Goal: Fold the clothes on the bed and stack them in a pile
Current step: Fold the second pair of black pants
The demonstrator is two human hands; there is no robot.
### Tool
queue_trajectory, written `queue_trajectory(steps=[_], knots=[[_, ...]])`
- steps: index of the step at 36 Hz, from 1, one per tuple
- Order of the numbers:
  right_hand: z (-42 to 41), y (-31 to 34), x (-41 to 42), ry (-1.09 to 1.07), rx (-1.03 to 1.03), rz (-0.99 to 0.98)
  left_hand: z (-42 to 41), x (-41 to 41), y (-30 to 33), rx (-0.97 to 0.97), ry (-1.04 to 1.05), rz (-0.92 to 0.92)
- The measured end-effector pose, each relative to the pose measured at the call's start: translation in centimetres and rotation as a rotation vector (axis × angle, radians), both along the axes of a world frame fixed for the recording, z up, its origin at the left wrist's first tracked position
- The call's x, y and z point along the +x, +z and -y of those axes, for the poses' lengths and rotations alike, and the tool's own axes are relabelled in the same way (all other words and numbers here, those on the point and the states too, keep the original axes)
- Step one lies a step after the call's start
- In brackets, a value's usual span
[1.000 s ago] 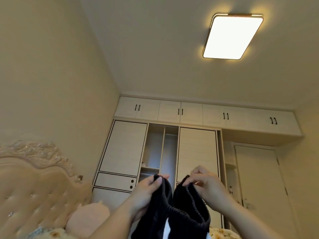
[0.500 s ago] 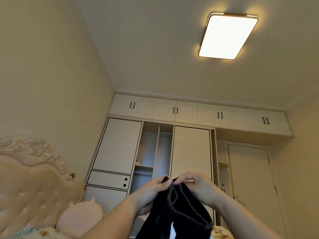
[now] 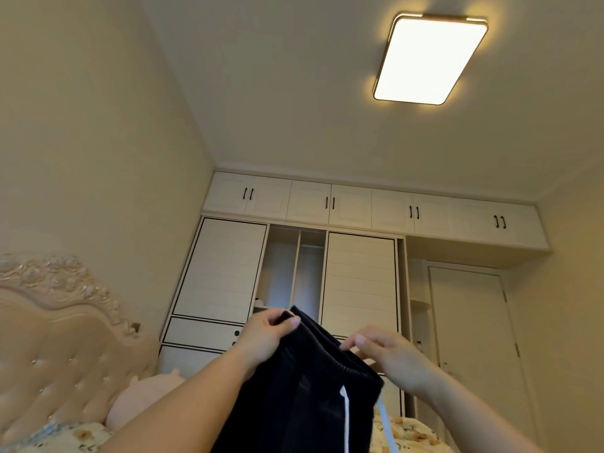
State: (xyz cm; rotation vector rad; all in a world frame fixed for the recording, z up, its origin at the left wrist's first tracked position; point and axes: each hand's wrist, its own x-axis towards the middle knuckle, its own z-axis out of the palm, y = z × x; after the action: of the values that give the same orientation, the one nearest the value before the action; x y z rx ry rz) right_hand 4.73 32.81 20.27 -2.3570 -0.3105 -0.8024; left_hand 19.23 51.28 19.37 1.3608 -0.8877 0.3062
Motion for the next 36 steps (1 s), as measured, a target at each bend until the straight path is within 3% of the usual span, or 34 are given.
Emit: queue_trajectory(steps=[2,6,11,18,24,30,36], knots=[[-0.1,-0.1,-0.1,-0.010,-0.098,0.007,-0.2,0.4,0.3,-0.069,0.050,-0.006],[0.2,-0.6,0.4,0.035,-0.046,0.097,-1.1,0.8,0.7,-0.168,0.191,-0.017],[-0.1,-1.6,2.1,-0.009,-0.250,0.028,-1.6,0.4,0.4,-0.153,0.122,0.020],[-0.9,-2.3,3.6,-0.077,-0.137,0.221,-2.3,-0.4,0.9,-0.200,0.143,0.064],[-2.9,-2.1,3.3,0.063,-0.194,0.024,-2.4,-0.6,0.0,-0.172,0.171,0.110],[-3.1,-2.4,3.2,-0.214,-0.154,0.033,-2.8,0.0,-0.5,-0.166,0.204,0.124],[-3.0,-1.5,3.1,-0.178,0.106,0.179,-4.5,-0.4,-0.8,-0.017,0.129,0.148]])
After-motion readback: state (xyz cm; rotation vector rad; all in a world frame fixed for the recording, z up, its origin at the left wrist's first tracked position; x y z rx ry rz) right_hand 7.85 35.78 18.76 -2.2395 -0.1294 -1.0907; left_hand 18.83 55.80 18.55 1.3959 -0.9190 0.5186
